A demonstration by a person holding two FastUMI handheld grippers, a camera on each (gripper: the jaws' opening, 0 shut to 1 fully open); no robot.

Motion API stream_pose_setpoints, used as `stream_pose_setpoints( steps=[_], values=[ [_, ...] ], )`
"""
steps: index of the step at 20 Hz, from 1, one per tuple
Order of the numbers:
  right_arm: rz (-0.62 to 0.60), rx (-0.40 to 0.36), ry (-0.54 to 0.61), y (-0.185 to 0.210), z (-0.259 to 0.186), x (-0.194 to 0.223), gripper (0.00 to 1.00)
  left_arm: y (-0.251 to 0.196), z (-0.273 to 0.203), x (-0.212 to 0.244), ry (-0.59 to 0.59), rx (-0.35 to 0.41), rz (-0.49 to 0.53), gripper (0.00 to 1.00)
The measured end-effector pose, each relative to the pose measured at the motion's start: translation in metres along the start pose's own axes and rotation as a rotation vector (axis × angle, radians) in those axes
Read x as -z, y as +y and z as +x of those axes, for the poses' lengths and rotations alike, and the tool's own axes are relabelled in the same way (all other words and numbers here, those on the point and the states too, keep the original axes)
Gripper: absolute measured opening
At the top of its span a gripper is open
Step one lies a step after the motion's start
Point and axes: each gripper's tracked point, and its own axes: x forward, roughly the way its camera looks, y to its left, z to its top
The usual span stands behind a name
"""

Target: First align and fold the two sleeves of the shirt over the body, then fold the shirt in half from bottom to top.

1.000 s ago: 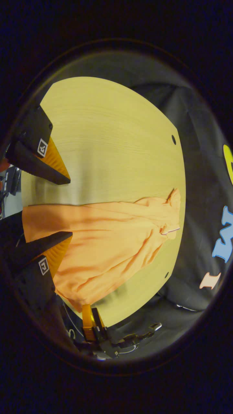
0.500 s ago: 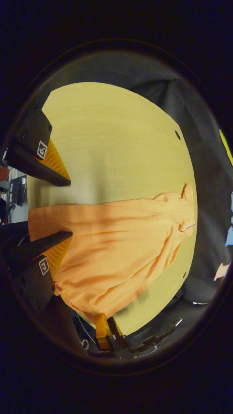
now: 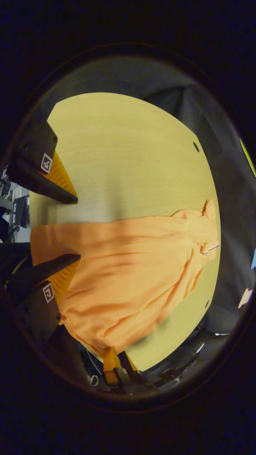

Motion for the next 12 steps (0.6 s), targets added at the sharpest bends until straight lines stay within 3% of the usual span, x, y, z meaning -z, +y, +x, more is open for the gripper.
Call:
stream_pose_setpoints(
  steps=[1,2,4,5,7,9,12],
  values=[
    [0.001,0.000,-0.001,-0.001,-0.002,0.000,0.73,-0.002,0.002,0.000,0.002,0.004,0.005,0.92],
    [0.010,-0.003,0.001,-0.001,0.000,-0.002,0.72,-0.003,0.001,-0.003,0.002,0.005,0.010,0.82],
    [0.040,-0.015,-0.004,-0.003,0.000,-0.002,0.47,-0.007,0.002,-0.004,0.003,0.013,0.028,0.64],
    [0.066,-0.030,-0.009,-0.001,0.001,-0.003,0.23,-0.009,0.002,-0.006,0.000,0.017,0.034,0.50],
    [0.075,-0.047,-0.006,0.000,0.000,-0.003,0.06,-0.011,0.002,-0.006,-0.001,0.020,0.046,0.27],
    [0.064,-0.044,-0.005,0.000,0.000,-0.002,0.06,-0.011,0.002,-0.007,0.007,0.016,0.049,0.11],
    [0.010,-0.032,-0.008,0.002,0.000,-0.001,0.06,-0.011,0.003,-0.010,-0.002,0.014,0.036,0.11]
  ],
)
